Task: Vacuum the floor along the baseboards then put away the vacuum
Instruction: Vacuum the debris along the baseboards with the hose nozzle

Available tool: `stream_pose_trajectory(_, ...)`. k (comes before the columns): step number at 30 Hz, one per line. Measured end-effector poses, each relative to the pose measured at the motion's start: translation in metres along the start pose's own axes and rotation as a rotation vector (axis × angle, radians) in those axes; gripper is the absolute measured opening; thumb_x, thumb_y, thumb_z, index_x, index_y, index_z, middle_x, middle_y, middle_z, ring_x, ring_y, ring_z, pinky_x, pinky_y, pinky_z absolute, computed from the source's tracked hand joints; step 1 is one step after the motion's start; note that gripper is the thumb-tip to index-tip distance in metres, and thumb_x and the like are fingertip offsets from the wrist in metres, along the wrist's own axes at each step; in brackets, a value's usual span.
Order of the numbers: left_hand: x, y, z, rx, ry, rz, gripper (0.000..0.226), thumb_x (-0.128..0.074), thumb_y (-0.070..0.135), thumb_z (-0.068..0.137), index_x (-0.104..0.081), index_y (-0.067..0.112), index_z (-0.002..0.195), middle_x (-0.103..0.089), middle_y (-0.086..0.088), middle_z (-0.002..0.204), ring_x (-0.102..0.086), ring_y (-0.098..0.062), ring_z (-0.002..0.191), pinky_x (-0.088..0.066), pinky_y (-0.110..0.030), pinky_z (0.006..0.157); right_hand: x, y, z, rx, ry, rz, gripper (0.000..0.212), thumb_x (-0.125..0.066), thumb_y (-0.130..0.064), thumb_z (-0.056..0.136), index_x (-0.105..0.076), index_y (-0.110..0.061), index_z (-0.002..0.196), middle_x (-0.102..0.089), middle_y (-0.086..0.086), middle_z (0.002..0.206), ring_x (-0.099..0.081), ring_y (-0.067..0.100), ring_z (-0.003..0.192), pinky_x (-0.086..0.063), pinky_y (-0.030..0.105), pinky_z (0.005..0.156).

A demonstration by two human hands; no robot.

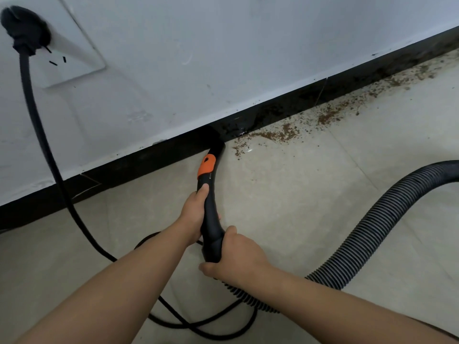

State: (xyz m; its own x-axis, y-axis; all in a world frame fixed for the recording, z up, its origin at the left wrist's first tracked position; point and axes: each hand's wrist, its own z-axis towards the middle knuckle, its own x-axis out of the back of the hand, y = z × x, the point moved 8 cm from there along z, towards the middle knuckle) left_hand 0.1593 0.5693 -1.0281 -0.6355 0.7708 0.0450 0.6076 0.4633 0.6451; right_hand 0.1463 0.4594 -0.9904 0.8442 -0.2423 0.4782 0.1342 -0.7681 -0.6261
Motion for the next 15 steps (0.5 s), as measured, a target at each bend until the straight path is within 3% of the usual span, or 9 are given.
stream_pose_trajectory(9, -0.0024, 0.0009, 0.0049, -0.030, -0.011, 0.003, 0.053, -0.041, 0.041, 0.096, -0.044, -0.001, 0.128, -0.052, -0.010, 0.077, -0.051, -0.022, 0.063, -0.042, -0.032, 0.056, 0.0001, 0.0039, 0.0021, -0.008, 0.003, -0.004, 0.059, -0.068, -0.046, 0.077, -0.039, -0.011, 0.114, -0.055, 0.004, 0.109, -0.058, 0.020, 0.099, -0.044, 0.027, 0.070)
stream_pose_trajectory(15, -0.0038, 0.0010, 0.0064, -0.038, -0.012, 0.009, 0.050, -0.042, 0.041, 0.096, -0.045, 0.000, 0.125, -0.052, -0.010, 0.076, -0.051, -0.021, 0.062, -0.043, -0.032, 0.056, 0.0028, 0.0049, 0.0014, -0.009, 0.016, -0.001, 0.058, -0.068, -0.046, 0.076, -0.039, -0.011, 0.112, -0.045, -0.003, 0.092, -0.056, 0.018, 0.089, -0.041, 0.026, 0.066)
